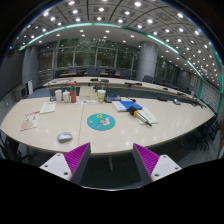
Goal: Arrange mouse
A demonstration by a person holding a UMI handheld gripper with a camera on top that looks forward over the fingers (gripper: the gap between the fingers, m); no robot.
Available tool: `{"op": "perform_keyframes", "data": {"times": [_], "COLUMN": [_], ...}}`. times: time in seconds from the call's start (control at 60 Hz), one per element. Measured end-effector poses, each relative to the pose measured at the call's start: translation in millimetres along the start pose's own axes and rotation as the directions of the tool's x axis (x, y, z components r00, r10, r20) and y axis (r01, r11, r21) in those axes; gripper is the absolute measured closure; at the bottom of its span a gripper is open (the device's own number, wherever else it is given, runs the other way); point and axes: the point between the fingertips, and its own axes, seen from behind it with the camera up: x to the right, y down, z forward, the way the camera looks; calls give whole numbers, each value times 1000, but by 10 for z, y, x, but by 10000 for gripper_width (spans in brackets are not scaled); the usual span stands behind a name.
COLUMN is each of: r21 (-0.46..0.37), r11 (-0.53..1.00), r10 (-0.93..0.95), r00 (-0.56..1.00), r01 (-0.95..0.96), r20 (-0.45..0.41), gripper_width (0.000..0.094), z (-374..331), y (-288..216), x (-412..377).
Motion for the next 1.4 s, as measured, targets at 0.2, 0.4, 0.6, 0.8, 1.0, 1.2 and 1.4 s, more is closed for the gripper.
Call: {"op": "perform_keyframes", "data": {"times": [0.2,0.4,0.6,0.8,1.0,1.2,1.4], "r21": [-40,-75,-68,-104,-140,-150,-142], "r11": [999,996,997,994,990,989,989], "r10": [-9,-33,-25,4,19,41,4], "r00": [999,988,954,943,947,955,963], "r01": [10,45,47,33,27,4,35], "r20": [39,149,297,334,320,294,268], "gripper_width": [80,81,78,77,78,86,168], "z": [365,859,1496,2126,2557,2835,3058], "y": [353,810,958,979,919,742,638], "x": [-400,-1220,-2352,-2990,-3242,-3373,-3478]}}
